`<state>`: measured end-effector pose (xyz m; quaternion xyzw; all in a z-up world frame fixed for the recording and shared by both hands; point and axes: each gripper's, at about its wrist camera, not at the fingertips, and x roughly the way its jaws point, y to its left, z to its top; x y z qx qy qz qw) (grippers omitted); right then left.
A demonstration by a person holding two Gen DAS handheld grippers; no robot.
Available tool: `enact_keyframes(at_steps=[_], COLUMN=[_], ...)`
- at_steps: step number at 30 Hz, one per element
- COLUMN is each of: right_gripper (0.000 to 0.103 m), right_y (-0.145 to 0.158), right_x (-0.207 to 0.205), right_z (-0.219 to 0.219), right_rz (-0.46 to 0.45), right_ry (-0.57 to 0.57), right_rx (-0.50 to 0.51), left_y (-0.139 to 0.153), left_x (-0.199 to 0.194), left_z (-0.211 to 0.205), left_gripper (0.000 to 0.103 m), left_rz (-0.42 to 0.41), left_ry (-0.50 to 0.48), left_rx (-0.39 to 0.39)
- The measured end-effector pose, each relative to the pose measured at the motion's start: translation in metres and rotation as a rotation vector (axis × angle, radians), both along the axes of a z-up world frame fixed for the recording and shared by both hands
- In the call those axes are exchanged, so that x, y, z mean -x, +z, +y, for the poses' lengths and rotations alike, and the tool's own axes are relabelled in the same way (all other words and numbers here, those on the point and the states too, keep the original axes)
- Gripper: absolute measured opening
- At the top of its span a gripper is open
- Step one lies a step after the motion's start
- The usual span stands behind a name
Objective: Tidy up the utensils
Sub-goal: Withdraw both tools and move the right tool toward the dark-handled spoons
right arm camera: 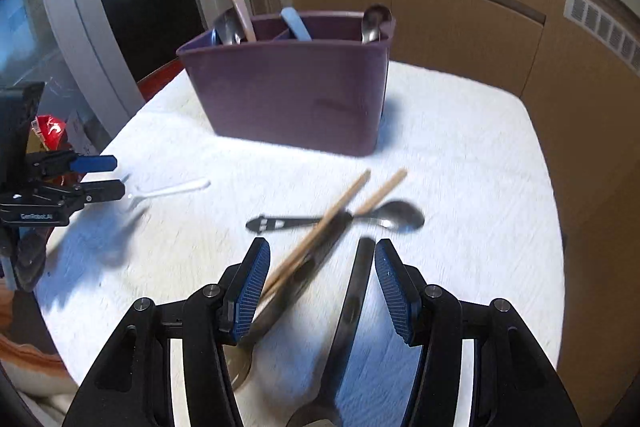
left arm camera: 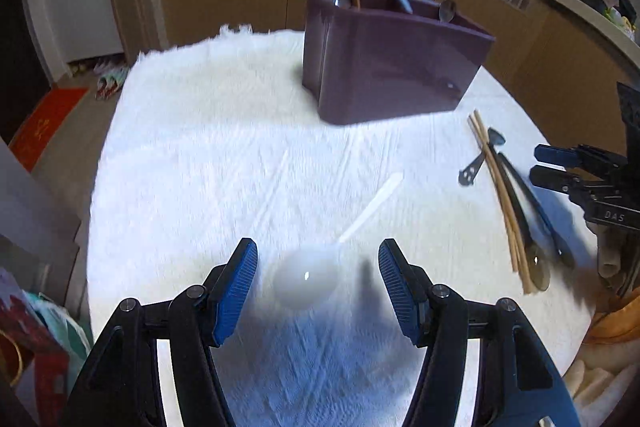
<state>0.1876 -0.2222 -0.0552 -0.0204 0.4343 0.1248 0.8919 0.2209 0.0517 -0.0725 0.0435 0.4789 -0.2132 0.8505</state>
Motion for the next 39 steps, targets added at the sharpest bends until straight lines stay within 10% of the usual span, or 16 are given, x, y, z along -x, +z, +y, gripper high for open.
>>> enact_keyframes(at_steps=[9,14,20,28,39], right_gripper=[0.064,0.067,0.068,0.103,0.097], right_y=[-0.013,-0.024,-0.037,-0.04,-0.035], right_x=[0.03,0.039,0.045,0.049,0.046], right_z=[-0.021,-0.029,-0.037,-0.035,-0.01], right_rz=[0.018,0.047,0.085,0.108,0.064], right_ry=[-0.06,-0.089,-0.125,-0.107,-0.075], right_rx=[-0.011,-0.016,-0.048,-0.159,0.033], left_y=[-0.013,-0.001,-0.011,-0.023,-0.019], left_x=[0.025,0.03,0.026,0.043,0.048], left_z=[-0.032,-0.05,-0.057,-0.046,-0.085], left_gripper=[0.06,0.059,0.057,0.057,0.057], left_rz=[0.121,-0.014,0.017,-0.027,-0.052], left_ry=[-0.107,-0.081,-0.068,0.04,-0.054], left_rx=[0.113,-0.019,-0.043,-0.043,-0.015])
